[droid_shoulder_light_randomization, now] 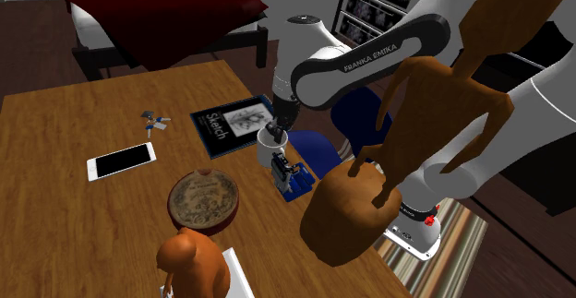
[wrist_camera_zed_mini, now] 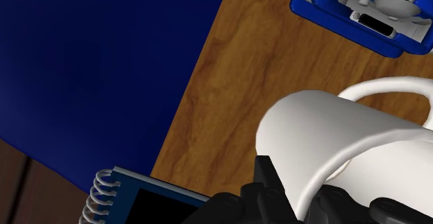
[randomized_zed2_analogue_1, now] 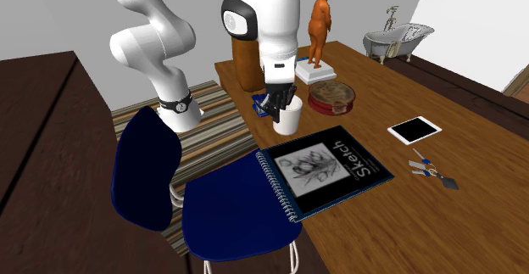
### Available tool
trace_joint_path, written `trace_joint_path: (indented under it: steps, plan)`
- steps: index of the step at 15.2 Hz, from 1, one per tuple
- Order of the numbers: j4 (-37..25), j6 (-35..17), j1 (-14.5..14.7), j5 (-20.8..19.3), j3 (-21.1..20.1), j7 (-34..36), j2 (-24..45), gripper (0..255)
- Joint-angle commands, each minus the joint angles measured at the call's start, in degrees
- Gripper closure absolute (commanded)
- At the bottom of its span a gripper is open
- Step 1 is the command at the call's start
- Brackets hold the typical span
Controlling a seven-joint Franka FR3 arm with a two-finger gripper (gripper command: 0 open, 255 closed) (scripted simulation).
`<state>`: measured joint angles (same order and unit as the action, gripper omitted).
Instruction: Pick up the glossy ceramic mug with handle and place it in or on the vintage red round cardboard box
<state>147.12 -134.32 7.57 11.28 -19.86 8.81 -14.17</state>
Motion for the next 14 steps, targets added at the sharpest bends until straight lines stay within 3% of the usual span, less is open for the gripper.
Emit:
trace_joint_path:
  steps: [1, 14]
  plan:
    - [0.0, -0.02, 0.0, 0.0, 0.0, 0.0, 0.0, 255]
    - [-5.36, 11.5, 0.13, 0.22, 1.4, -0.14, -6.25, 255]
